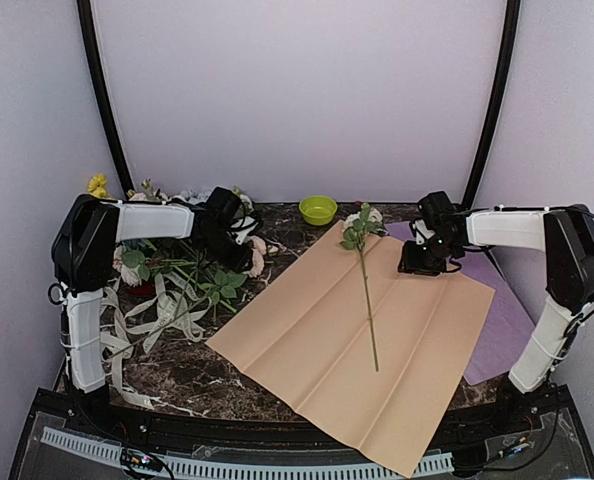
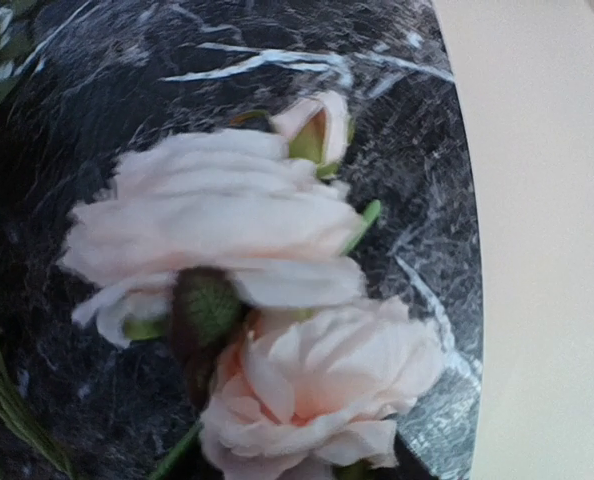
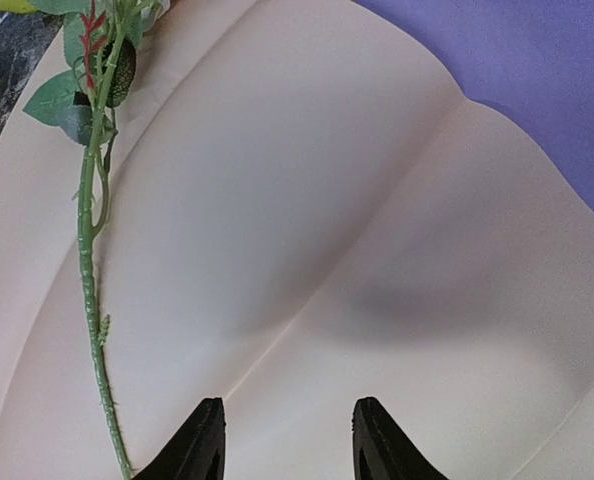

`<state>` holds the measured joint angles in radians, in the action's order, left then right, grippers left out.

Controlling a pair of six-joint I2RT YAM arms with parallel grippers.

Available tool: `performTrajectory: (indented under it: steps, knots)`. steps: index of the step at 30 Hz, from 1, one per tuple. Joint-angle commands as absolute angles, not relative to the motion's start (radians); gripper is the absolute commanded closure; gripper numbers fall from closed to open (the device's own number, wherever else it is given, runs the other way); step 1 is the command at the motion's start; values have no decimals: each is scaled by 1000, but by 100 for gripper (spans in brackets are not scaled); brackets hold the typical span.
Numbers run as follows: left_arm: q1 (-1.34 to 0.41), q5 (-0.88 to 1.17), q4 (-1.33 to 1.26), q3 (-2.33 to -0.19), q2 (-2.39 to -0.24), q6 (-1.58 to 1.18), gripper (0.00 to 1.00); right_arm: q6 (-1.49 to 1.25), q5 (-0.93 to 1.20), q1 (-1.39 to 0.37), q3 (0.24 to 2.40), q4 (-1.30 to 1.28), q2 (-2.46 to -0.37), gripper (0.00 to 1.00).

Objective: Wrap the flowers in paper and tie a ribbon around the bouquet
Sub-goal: Pick up the fake flower from the corner of the board, then pass from the left arm to the right

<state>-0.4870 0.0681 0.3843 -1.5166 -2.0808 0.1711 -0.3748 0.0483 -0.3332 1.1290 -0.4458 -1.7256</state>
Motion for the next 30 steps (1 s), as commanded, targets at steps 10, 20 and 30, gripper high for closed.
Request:
performTrajectory:
  steps: [10, 20, 30]
  knots:
    - [-484, 104, 331, -1518, -1821, 144, 100, -360, 48, -344, 1146, -469, -1684, 55]
    - [-485, 396, -300, -1180, -1392, -41, 100, -311, 278, -399, 1136, -281, -1528, 55]
    - [-607, 226, -921, -990, -1393, -286, 100, -476, 527, -716, 1218, 449, -1602, 43]
